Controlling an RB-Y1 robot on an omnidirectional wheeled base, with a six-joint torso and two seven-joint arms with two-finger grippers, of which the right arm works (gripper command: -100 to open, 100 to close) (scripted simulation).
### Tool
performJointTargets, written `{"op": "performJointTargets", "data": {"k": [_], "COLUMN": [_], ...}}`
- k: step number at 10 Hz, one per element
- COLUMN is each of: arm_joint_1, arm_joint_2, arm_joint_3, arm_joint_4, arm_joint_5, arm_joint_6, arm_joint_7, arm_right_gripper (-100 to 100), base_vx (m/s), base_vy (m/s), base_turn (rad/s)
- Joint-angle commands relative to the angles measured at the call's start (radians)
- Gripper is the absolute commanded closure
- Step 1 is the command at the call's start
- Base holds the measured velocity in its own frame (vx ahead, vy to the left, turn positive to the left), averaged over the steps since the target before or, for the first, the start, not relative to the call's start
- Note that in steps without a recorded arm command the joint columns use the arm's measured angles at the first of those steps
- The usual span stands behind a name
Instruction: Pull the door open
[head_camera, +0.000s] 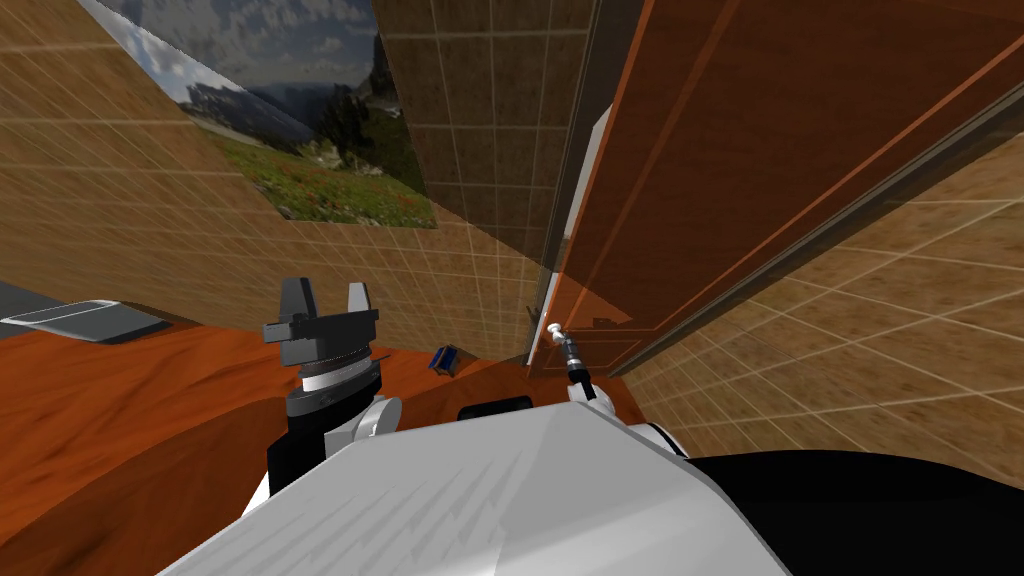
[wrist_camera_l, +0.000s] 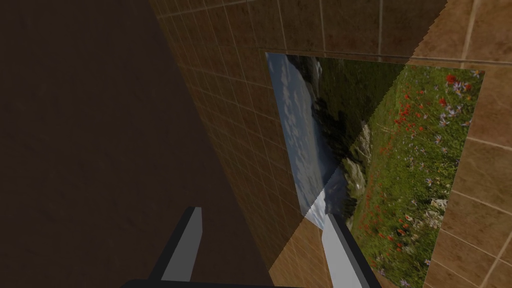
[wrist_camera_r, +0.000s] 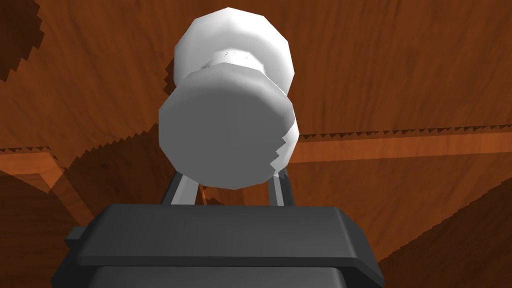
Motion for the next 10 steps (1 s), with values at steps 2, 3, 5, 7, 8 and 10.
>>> {"op": "performJointTargets", "data": {"k": [2,3,5,7,8,10], "arm_joint_1": [-0.006,-0.006,-0.008,-0.009,-0.011,-0.013], "arm_joint_2": [0.016,0.016,0.015,0.015,0.014,0.014], "arm_joint_3": [0.031,0.031,0.040,0.049,0.058,0.067], "arm_joint_4": [-0.020,-0.020,-0.020,-0.020,-0.020,-0.020], "arm_joint_5": [-0.025,-0.025,-0.045,-0.064,-0.084,-0.103], "arm_joint_6": [0.000,0.000,0.002,0.005,0.008,0.011], "arm_joint_7": [-0.073,-0.082,-0.123,-0.165,-0.200,-0.242], "arm_right_gripper": [100,100,100,100,100,100], "base_vx": [-0.047,-0.041,-0.045,-0.048,-0.045,-0.041], "base_vy": [-0.030,-0.020,-0.021,-0.016,-0.027,-0.017], "base_turn": [0.058,0.052,0.035,0.048,0.099,0.057]}}
